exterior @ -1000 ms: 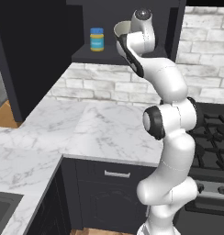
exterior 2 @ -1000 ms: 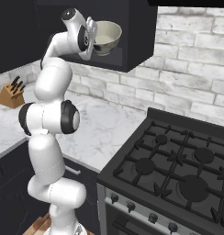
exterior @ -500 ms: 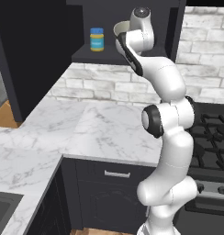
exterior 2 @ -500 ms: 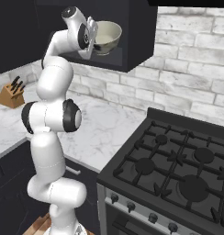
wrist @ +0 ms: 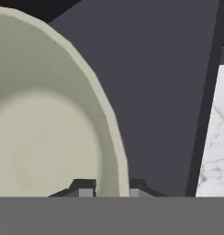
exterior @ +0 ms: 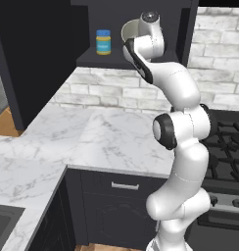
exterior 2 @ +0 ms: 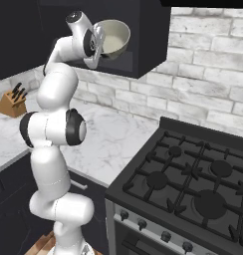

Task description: Pick the mug and place it in the sink. Pick the bowl and place it in the open cabinet and then close the cabinet.

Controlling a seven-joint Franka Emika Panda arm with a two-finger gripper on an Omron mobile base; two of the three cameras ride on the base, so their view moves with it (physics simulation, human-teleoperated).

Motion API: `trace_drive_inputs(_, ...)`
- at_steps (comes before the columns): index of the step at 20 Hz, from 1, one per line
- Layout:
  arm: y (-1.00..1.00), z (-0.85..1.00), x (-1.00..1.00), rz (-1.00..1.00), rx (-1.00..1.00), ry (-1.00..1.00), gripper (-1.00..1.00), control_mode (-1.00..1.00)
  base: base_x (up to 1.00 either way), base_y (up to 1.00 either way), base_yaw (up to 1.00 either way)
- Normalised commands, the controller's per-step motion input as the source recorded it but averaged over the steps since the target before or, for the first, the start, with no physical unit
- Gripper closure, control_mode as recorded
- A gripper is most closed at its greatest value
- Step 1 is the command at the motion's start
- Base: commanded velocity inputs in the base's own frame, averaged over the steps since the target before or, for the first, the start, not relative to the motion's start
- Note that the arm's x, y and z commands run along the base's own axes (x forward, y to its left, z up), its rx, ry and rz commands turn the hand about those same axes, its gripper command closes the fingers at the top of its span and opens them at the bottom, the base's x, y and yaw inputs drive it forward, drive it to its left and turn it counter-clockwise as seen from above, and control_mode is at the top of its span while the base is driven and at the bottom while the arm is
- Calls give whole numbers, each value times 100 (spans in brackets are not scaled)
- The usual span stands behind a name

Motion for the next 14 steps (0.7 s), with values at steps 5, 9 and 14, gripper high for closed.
trace_drive_inputs(5,0,25,12,0,0,-9,-100,-100,0,0,0)
trace_drive_inputs(9,0,50,9,0,0,-18,-100,-100,0,0,0)
trace_drive_inputs(14,0,28,-1,0,0,-17,-100,-100,0,0,0)
